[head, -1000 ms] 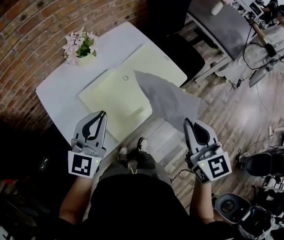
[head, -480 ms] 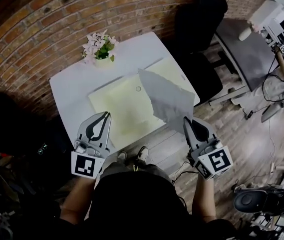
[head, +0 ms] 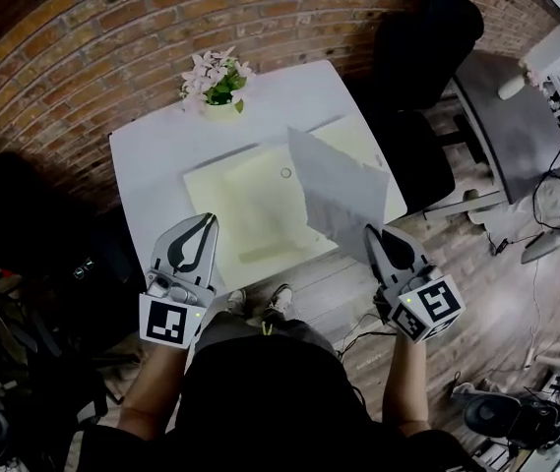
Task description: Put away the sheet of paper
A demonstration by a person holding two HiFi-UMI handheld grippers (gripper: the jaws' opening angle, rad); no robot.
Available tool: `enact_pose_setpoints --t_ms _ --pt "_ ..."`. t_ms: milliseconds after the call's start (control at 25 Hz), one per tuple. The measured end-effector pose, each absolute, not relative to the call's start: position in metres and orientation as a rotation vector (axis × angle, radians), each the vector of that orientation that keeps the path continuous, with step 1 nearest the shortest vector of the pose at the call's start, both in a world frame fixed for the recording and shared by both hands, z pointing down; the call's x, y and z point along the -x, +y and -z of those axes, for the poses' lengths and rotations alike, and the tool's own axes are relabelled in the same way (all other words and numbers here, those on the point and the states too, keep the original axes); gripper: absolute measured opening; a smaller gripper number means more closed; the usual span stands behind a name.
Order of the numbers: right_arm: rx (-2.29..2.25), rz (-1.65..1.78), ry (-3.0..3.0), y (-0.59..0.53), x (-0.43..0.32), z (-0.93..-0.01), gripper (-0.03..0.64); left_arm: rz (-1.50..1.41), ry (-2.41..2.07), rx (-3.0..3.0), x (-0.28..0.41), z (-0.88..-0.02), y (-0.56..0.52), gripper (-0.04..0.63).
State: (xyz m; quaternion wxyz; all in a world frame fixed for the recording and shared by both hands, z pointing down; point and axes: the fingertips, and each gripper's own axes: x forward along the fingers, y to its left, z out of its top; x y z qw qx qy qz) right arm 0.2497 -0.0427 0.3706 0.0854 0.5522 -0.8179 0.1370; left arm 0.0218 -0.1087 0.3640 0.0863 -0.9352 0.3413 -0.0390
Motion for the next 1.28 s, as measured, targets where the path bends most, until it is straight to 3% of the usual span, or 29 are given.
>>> enact_pose_setpoints --t_ms 560,1280 --pt "-1.512 -0.803 -2.323 -0.095 -0.277 -0.494 0.014 0.211 1.115 2.787 0.001 -0.387 -0.112 0.031" --pt "-1.382 -0.813 -2.036 -0.131 -0.316 -0.604 0.014 0.319 1.22 2.739 0.013 -0.394 -0.121 0.031"
